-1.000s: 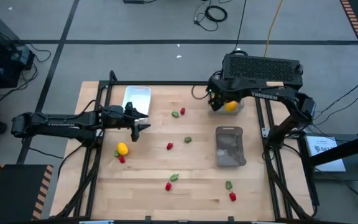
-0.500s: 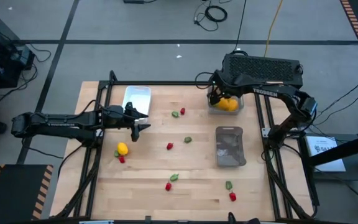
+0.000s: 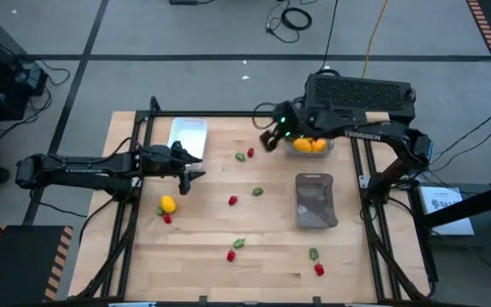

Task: Sort produce into baskets
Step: Put the yellow lemon into the gray bin

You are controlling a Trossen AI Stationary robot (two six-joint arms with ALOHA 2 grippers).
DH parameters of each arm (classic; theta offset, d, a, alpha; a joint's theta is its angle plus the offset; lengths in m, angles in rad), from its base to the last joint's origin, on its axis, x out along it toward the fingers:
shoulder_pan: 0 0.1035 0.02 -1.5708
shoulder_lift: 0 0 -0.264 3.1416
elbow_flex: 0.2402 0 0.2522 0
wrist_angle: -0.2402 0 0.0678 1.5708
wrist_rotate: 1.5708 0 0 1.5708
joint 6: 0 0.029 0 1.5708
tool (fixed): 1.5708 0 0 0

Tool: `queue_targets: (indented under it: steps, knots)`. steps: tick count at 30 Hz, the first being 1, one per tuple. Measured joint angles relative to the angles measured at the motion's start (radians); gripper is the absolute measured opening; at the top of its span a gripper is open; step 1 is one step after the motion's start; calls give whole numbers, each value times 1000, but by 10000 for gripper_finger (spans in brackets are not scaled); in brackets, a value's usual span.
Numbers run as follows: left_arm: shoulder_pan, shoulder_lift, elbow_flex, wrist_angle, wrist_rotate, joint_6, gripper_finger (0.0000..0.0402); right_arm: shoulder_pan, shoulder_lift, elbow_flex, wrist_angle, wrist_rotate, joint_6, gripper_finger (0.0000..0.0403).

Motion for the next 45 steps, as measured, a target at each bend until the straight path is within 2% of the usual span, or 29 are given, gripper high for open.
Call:
queue_targets:
  steps: [6,9,12,15,18,20,21,23,25,27,30,33,34,36,37,41,45]
  knots:
    - [0,-1,0,-70,0,-70,235,221,78,0,329,10,-55,313]
    - [0,-13,0,-79,-8,-80,235,327,167,0,481,66,-42,313]
    - [11,-30,47,-188,-120,-119,235,414,277,0,683,124,-9,313]
    - [34,-39,129,-386,-285,-153,235,473,405,0,1019,137,-22,313]
    - [60,-38,206,-520,-322,-158,235,507,555,38,1374,134,-114,313]
    - [70,-38,249,-566,-321,-159,235,516,647,107,1442,135,-130,313]
    - [74,-38,269,-594,-321,-162,235,517,688,161,1423,134,-107,313]
    - [79,-38,309,-672,-286,-193,235,517,748,284,1267,129,-53,313]
    - [84,-35,354,-760,-213,-228,235,517,810,448,1037,107,-43,313]
    - [84,-35,390,-842,-181,-247,235,517,871,620,796,134,-58,313]
    - [84,-36,425,-907,-211,-261,235,517,970,875,540,244,-31,313]
    - [84,-36,431,-914,-252,-262,235,509,1062,1089,418,295,-8,313]
    - [85,-36,431,-914,-254,-262,235,507,1082,1114,428,295,-8,313]
    - [84,-33,431,-914,-254,-262,235,501,1084,1062,580,300,-8,313]
    - [84,-31,431,-912,-254,-261,235,498,1087,1048,600,309,-4,313]
    - [85,-27,431,-909,-257,-259,235,489,1108,1052,593,362,23,313]
    - [85,-26,431,-908,-259,-263,235,484,1142,1051,588,295,16,313]
